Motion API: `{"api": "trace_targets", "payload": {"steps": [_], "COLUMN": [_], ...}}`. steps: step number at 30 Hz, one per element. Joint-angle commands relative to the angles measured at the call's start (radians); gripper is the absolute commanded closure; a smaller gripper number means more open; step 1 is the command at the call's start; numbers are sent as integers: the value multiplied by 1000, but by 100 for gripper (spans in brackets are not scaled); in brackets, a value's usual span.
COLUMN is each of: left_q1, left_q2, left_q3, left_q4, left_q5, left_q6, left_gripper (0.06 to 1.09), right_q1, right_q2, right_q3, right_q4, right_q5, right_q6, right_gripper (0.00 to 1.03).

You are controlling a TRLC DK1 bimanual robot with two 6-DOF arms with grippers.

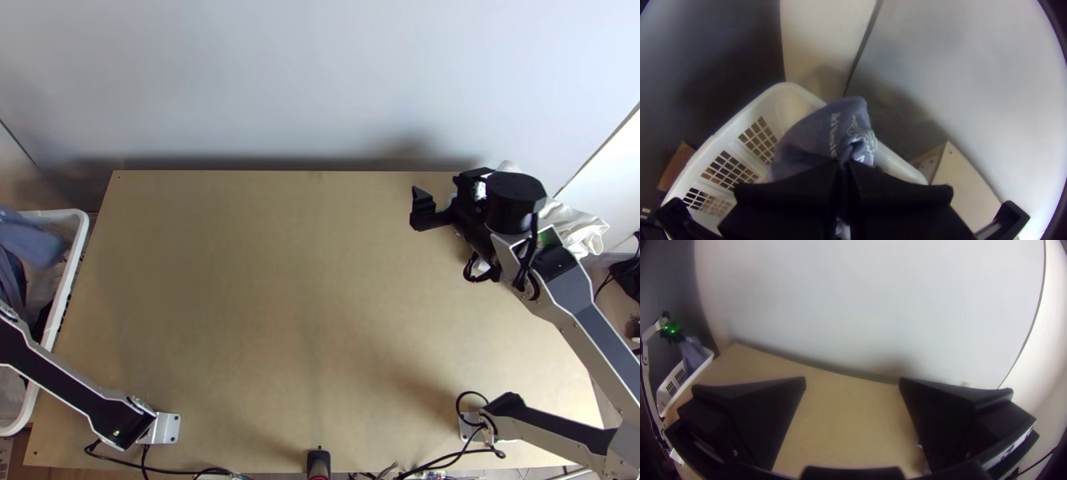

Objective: Fold the t-shirt

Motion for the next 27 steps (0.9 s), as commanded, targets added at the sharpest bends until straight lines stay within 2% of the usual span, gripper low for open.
{"api": "trace_targets", "payload": {"steps": [1, 8, 18, 22, 27], "left_q1": [-8, -5, -30, -59, -120], "left_q2": [-157, -241, -307, -327, -372], "left_q3": [9, 11, -69, -71, -97], "left_q4": [-16, -8, -180, -276, -299], "left_q5": [32, 32, 92, 122, 138], "left_q6": [-43, -54, -9, 46, 58], "left_gripper": [105, 105, 105, 105, 105], "right_q1": [6, 6, 8, 6, 6], "right_q2": [-29, -65, -74, -79, -91], "right_q3": [13, 0, -7, -18, -38], "right_q4": [5, 5, 20, 33, 47], "right_q5": [0, 0, 0, 0, 0], "right_q6": [-2, -4, -7, -8, -10], "right_gripper": [5, 5, 5, 5, 5]}}
